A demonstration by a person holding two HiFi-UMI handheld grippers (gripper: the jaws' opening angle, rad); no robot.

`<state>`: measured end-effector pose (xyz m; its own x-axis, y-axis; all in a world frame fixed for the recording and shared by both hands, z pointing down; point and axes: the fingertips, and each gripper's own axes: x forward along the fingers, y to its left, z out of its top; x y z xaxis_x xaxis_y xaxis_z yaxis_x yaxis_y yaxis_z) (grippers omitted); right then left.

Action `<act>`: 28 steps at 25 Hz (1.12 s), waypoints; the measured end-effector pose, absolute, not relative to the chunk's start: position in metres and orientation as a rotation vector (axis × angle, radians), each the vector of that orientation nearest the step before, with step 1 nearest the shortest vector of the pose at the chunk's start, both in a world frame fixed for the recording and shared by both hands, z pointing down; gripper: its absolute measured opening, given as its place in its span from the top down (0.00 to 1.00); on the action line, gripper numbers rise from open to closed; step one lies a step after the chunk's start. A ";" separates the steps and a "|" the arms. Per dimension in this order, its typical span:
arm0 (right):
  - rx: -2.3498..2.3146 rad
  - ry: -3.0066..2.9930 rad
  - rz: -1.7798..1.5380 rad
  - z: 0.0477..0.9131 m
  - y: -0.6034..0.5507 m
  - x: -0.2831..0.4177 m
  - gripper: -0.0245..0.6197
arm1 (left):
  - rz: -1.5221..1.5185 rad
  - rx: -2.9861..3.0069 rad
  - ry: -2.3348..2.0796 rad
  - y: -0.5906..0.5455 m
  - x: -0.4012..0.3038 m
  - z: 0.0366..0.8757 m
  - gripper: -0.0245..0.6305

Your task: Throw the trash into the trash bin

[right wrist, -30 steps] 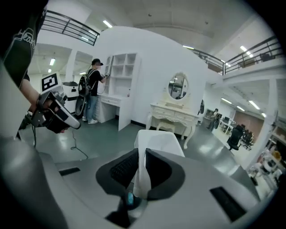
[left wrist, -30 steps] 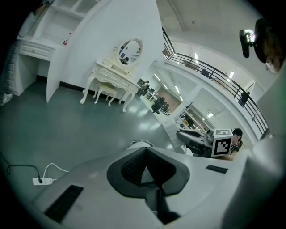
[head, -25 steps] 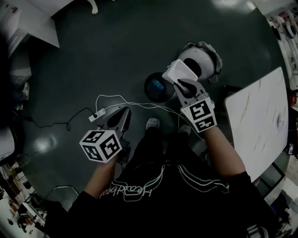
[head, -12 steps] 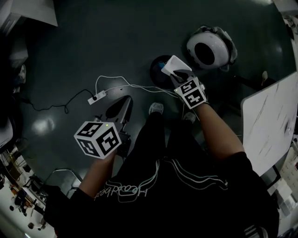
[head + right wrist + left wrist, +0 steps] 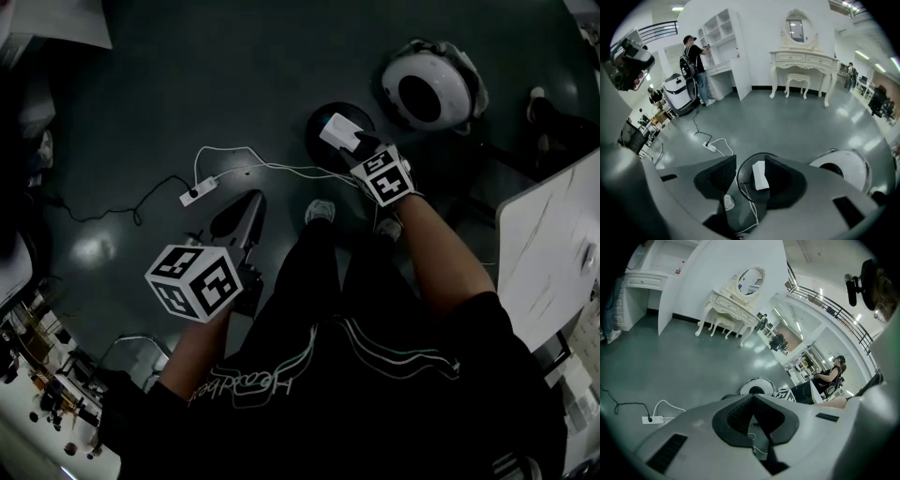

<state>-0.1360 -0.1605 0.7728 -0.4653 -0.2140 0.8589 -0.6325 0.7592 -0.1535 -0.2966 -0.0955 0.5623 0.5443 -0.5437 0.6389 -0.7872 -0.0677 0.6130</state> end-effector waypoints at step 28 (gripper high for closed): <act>1.216 -2.377 0.792 0.525 -0.147 -0.049 0.80 | 0.316 2.080 -0.792 -0.139 -0.169 0.474 0.96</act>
<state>-0.0490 -0.1472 0.5254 -0.5681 -0.6224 0.5383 -0.8209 0.4743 -0.3181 -0.1685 -0.1388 0.4737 0.7661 -0.4204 0.4862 -0.6397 -0.4251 0.6403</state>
